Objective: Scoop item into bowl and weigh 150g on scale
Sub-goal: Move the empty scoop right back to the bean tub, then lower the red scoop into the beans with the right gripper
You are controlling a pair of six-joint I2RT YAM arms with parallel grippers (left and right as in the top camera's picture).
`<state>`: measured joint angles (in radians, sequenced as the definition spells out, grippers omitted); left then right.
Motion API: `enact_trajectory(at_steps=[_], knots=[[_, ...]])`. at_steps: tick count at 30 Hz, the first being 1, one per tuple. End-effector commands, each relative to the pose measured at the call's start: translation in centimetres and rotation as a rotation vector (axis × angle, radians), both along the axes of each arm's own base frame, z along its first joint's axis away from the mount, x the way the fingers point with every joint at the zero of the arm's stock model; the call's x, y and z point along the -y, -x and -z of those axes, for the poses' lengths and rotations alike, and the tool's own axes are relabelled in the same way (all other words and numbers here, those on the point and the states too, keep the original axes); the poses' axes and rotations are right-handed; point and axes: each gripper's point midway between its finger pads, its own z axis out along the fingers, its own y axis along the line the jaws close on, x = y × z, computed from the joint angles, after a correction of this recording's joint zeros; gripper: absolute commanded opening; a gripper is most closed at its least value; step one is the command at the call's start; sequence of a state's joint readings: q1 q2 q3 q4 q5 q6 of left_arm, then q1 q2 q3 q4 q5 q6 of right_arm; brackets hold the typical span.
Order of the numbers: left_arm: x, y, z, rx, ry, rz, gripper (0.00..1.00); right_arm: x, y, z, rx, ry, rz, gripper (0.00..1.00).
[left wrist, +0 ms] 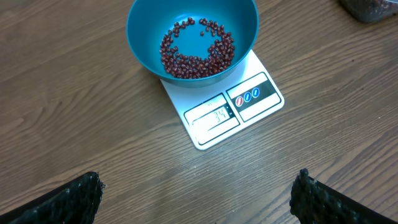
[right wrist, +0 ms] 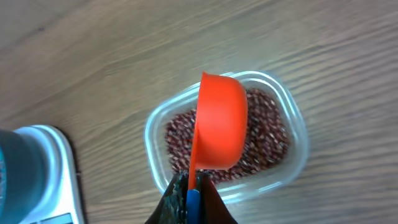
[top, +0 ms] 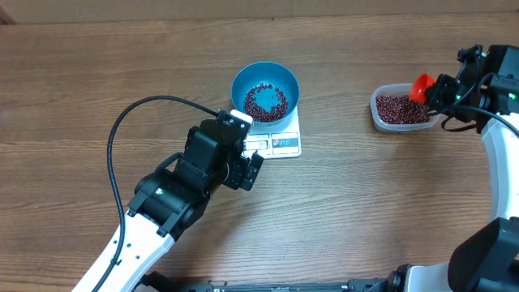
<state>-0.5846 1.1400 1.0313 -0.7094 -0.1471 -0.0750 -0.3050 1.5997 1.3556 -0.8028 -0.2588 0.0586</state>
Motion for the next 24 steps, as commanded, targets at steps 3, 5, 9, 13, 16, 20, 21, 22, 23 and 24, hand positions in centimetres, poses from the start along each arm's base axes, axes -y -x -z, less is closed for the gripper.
enact_trajectory(at_steps=[3,5,9,13,16,20,21,22,23,24], knots=[[-0.2,-0.2,0.1,0.001,-0.005,-0.012,0.99,0.5,0.4,-1.0,0.004,0.05,0.008,0.04],[-0.2,-0.2,0.1,0.001,-0.005,-0.012,1.0,0.6,0.7,-0.8,-0.013,0.076,-0.005,0.04],[-0.2,-0.2,0.1,0.001,-0.005,-0.012,0.99,0.8,1.7,0.1,-0.082,0.203,-0.048,0.04],[-0.2,-0.2,0.1,0.001,-0.005,-0.012,1.0,0.0,1.9,0.3,-0.127,0.346,-0.099,0.04],[-0.2,-0.2,0.1,0.001,-0.005,-0.012,0.99,-0.7,1.5,0.0,-0.137,0.457,-0.129,0.04],[-0.2,-0.2,0.1,0.001,-0.005,-0.012,0.99,-1.2,1.4,-0.4,-0.147,0.561,-0.129,0.04],[-0.2,-0.2,0.1,0.001,-0.005,-0.012,1.0,-1.2,1.4,-0.4,-0.15,0.577,-0.127,0.04],[-0.2,-0.2,0.1,0.001,-0.005,-0.012,1.0,-1.2,1.4,-0.4,-0.152,0.585,-0.126,0.04],[-0.2,-0.2,0.1,0.001,-0.005,-0.012,1.0,-1.2,1.4,-0.4,-0.154,0.592,-0.128,0.04],[-0.2,-0.2,0.1,0.001,-0.005,-0.012,1.0,-1.2,1.3,-0.4,-0.154,0.594,-0.131,0.04]])
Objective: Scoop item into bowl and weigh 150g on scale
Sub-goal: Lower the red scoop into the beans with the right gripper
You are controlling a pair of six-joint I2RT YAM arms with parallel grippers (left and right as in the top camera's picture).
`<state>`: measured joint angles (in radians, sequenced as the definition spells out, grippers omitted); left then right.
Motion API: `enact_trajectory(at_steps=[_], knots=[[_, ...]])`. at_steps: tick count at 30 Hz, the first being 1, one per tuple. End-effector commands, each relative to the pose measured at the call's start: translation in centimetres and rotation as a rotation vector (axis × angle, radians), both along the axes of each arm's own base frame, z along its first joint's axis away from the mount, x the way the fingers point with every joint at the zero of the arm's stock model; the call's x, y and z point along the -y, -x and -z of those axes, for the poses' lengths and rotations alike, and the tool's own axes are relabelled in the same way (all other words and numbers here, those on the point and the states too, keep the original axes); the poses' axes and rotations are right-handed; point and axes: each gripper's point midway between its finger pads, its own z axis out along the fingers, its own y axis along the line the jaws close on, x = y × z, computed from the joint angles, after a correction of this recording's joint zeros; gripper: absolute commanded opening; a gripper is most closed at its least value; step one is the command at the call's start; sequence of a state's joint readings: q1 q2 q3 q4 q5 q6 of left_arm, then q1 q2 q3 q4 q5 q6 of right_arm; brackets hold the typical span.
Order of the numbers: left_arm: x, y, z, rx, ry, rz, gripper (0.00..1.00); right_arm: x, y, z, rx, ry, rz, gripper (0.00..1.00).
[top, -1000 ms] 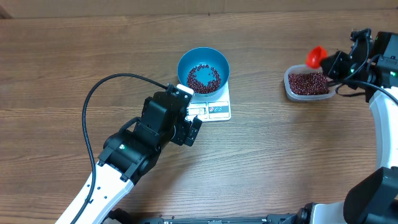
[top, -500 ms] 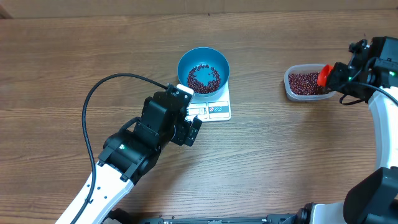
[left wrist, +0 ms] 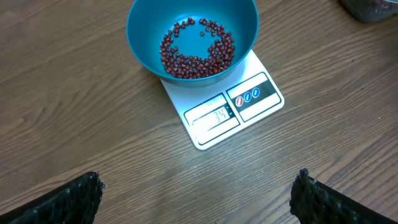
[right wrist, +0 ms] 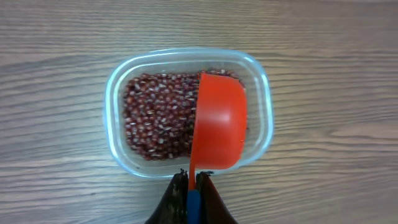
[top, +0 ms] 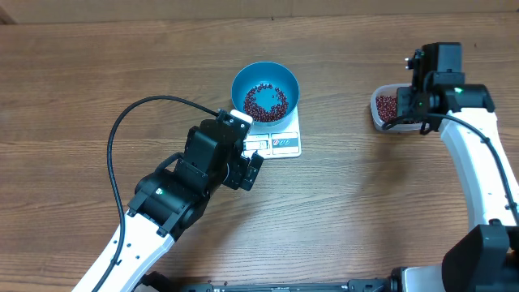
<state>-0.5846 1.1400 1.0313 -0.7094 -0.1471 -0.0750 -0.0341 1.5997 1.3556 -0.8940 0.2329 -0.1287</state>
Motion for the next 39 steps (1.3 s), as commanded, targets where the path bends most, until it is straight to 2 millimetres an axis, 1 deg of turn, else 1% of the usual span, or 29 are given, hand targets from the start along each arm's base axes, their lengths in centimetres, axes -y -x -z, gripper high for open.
enact_trajectory(at_steps=[1,7,12,14,17,20,25,27,33,39], knots=[[-0.2,-0.2,0.1,0.001,-0.005,-0.012,1.0,1.6,-0.1,-1.8,0.032,0.099,0.029,0.04],[-0.2,-0.2,0.1,0.001,-0.005,-0.012,1.0,1.7,-0.1,-1.4,0.022,0.118,-0.005,0.04],[-0.2,-0.2,0.1,0.001,-0.005,-0.012,0.99,1.7,-0.3,-0.3,0.002,0.116,-0.007,0.04],[-0.2,-0.2,0.1,0.001,-0.005,-0.012,1.0,1.6,-0.4,0.6,-0.023,0.113,-0.009,0.04],[-0.2,-0.2,0.1,0.001,-0.005,-0.012,1.0,1.5,-0.6,2.9,-0.081,0.103,-0.016,0.04],[-0.2,-0.2,0.1,0.001,-0.005,-0.012,1.0,1.5,-0.7,4.5,-0.125,0.101,-0.019,0.04],[-0.2,-0.2,0.1,0.001,-0.005,-0.012,0.99,1.5,-0.7,6.4,-0.171,0.099,-0.021,0.04],[-0.2,-0.2,0.1,0.001,-0.005,-0.012,1.0,1.2,-0.8,6.9,-0.178,0.08,-0.029,0.04],[-0.2,-0.2,0.1,0.001,-0.005,-0.012,1.0,-0.5,-1.1,7.4,-0.176,-0.003,-0.095,0.04],[-0.2,-0.2,0.1,0.001,-0.005,-0.012,1.0,-0.9,-0.8,7.6,-0.189,-0.022,-0.107,0.04]])
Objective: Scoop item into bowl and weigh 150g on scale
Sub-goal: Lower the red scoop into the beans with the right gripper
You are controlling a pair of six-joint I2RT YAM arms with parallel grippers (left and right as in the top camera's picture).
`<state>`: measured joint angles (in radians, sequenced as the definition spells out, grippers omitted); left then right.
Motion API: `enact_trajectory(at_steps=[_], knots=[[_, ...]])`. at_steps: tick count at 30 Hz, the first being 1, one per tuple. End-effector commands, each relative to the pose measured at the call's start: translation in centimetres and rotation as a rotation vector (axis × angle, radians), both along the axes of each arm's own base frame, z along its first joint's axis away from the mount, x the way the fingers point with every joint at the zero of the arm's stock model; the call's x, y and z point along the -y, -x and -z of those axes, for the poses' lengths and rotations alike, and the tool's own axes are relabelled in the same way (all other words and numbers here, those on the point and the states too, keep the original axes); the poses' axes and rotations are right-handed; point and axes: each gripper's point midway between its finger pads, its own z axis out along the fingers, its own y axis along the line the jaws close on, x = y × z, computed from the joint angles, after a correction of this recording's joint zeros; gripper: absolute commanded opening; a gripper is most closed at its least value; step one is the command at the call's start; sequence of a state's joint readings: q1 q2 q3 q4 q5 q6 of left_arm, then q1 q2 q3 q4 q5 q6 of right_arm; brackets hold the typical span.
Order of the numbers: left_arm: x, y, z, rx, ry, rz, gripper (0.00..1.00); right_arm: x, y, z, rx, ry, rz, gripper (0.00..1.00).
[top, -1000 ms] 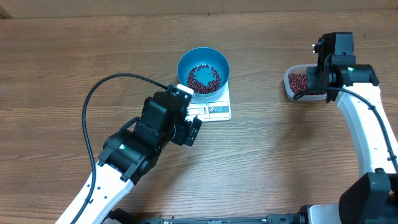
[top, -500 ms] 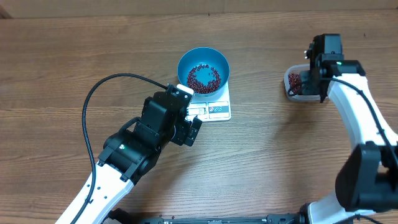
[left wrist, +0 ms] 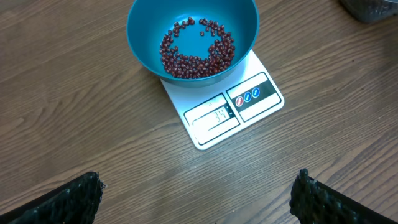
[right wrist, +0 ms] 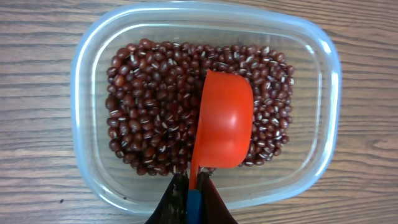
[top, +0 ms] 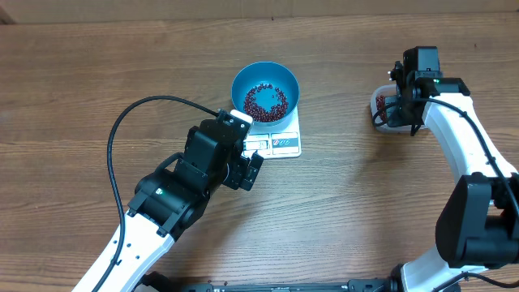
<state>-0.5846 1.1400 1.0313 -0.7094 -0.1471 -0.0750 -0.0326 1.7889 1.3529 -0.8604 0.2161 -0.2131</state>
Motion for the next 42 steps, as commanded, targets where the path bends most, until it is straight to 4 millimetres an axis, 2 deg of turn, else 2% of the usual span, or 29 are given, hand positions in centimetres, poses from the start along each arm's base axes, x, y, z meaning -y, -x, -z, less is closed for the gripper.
enact_trajectory(at_steps=[1,5,11,16,32,36,42], knots=[[-0.2,-0.2,0.1,0.001,-0.005,-0.012,1.0,-0.7,0.2,0.6,-0.016,-0.041,-0.026,0.04],[-0.2,-0.2,0.1,0.001,-0.005,-0.012,1.0,-1.4,0.2,0.7,-0.014,-0.112,-0.048,0.04],[-0.2,-0.2,0.1,0.001,-0.005,-0.012,1.0,-1.3,0.2,0.7,-0.001,-0.227,-0.039,0.04],[-0.2,-0.2,0.1,0.001,-0.005,-0.012,1.0,-2.2,-0.1,0.5,0.02,-0.338,-0.065,0.04],[-0.2,-0.2,0.1,0.001,-0.005,-0.012,0.99,-3.0,-0.3,1.6,0.002,-0.403,-0.073,0.04],[-0.2,-0.2,0.1,0.001,-0.005,-0.012,0.99,-2.8,-0.2,2.2,-0.01,-0.425,-0.063,0.04],[-0.2,-0.2,0.1,0.001,-0.005,-0.012,1.0,-2.0,-0.3,1.9,0.011,-0.492,-0.037,0.04]])
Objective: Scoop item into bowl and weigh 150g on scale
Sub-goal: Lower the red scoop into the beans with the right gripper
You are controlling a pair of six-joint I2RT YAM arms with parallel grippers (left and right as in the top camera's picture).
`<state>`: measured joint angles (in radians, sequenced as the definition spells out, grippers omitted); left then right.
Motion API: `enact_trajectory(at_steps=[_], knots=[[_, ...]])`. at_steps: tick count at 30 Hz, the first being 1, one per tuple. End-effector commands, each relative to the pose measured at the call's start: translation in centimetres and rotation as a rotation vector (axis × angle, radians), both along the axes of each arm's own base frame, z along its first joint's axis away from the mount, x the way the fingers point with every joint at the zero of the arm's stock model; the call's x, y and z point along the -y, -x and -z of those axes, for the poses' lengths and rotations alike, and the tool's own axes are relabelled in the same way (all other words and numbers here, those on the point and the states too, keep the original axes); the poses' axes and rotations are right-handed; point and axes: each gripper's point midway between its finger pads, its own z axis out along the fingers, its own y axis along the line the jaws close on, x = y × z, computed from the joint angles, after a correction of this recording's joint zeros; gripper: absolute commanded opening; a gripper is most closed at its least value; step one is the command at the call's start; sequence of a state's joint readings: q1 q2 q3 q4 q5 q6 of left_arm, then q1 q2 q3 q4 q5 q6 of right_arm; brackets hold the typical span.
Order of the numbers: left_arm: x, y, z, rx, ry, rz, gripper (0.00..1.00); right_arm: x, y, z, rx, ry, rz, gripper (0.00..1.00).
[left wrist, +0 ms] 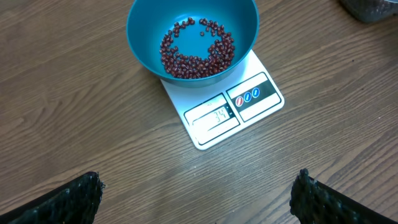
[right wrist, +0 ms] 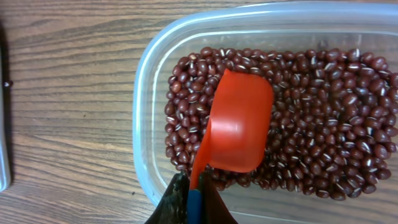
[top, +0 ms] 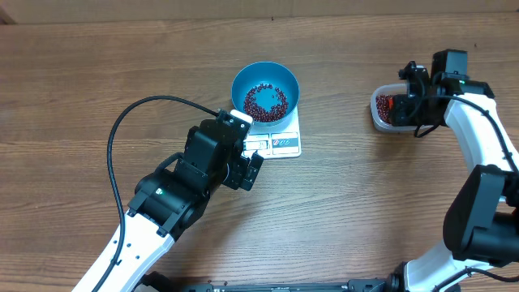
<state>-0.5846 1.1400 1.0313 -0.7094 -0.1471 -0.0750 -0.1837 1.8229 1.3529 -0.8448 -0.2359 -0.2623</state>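
Note:
A blue bowl (top: 265, 88) with a layer of red beans stands on the white scale (top: 276, 139); in the left wrist view the bowl (left wrist: 191, 34) and the scale's display (left wrist: 212, 116) show clearly. At the right a clear tub (top: 397, 108) holds red beans. My right gripper (right wrist: 193, 194) is shut on the handle of an orange scoop (right wrist: 239, 129), whose cup lies bottom-up on the beans in the tub (right wrist: 155, 93). My left gripper (left wrist: 199, 196) is open over bare table in front of the scale.
A black cable (top: 130, 122) loops across the table left of the left arm. The right arm (top: 478, 154) reaches from the near right edge up to the tub. Brown wooden tabletop (top: 357, 203) lies between the scale and the tub.
The right gripper has shifted toward the tub's left end and turned a little, so the scoop now lies tilted on the beans there. The left arm, bowl and scale are unchanged.
The right gripper first held the orange scoop high beside the tub. It then stood over the tub, then low with the scoop on the beans, and now at the tub's left end. The left gripper stayed open before the scale throughout, and the bowl's beans are unchanged.

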Motion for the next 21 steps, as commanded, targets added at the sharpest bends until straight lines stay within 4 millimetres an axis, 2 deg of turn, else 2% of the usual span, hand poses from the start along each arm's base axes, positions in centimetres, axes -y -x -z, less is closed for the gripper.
enact_trajectory(at_steps=[1,7,16,21], knots=[[-0.2,-0.2,0.1,0.001,-0.005,-0.012,0.99,-0.3,0.2,0.9,-0.017,-0.083,0.002,0.04],[-0.2,-0.2,0.1,0.001,-0.005,-0.012,0.99,-0.3,-0.1,1.0,-0.005,-0.13,0.005,0.04],[-0.2,-0.2,0.1,0.001,-0.005,-0.012,0.99,-0.2,-0.1,3.0,-0.047,-0.155,0.018,0.04],[-0.2,-0.2,0.1,0.001,-0.005,-0.012,0.99,0.1,0.0,3.3,-0.052,-0.2,0.032,0.04]])
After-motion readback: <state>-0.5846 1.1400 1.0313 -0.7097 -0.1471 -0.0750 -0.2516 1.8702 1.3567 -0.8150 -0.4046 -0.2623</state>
